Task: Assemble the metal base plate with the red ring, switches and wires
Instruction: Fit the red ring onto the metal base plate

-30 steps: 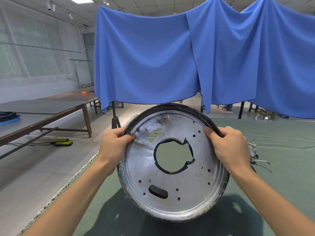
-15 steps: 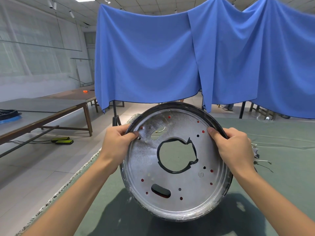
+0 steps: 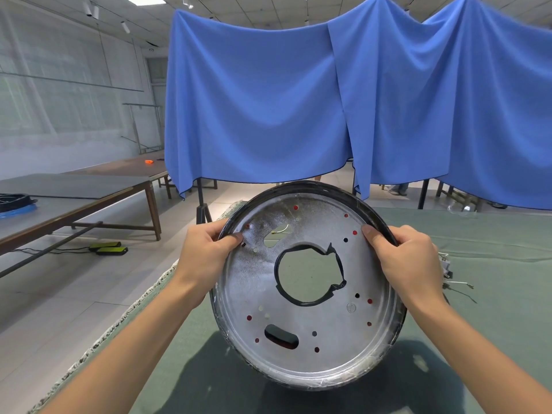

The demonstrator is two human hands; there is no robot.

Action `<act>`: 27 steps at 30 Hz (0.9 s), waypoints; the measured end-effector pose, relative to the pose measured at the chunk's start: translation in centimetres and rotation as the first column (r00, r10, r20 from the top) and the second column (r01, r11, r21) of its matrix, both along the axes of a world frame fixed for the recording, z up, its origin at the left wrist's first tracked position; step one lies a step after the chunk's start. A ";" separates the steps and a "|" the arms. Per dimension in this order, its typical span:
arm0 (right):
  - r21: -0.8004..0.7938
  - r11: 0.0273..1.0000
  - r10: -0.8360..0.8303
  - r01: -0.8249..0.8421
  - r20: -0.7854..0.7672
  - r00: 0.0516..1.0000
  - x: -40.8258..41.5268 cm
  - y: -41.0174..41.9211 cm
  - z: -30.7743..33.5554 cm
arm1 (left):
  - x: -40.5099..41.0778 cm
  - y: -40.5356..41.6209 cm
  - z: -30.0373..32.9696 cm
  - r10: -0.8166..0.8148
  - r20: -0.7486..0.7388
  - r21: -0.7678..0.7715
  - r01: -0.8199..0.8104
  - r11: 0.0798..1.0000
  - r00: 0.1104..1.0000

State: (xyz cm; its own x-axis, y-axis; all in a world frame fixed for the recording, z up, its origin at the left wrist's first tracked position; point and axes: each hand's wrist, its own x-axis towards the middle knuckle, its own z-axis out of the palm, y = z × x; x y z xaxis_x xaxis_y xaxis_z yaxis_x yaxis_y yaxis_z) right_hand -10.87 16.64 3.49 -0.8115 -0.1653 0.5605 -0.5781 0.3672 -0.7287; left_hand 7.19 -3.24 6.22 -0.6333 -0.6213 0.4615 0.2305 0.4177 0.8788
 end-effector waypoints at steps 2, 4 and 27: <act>0.003 1.000 0.001 -0.001 -0.004 1.000 0.0 0.0 0.0 | 0.0 0.0 0.0 0.000 0.003 -0.001 0.000 1.000 1.000; 0.005 1.000 0.000 0.000 -0.005 1.000 -0.1 0.0 0.0 | -0.1 -0.1 0.0 0.006 0.006 -0.003 -0.006 1.000 1.000; 0.471 0.874 -0.083 -0.119 0.386 0.919 -1.6 -1.7 -0.3 | -2.5 -2.4 -2.0 0.047 0.541 0.283 -0.235 0.930 0.839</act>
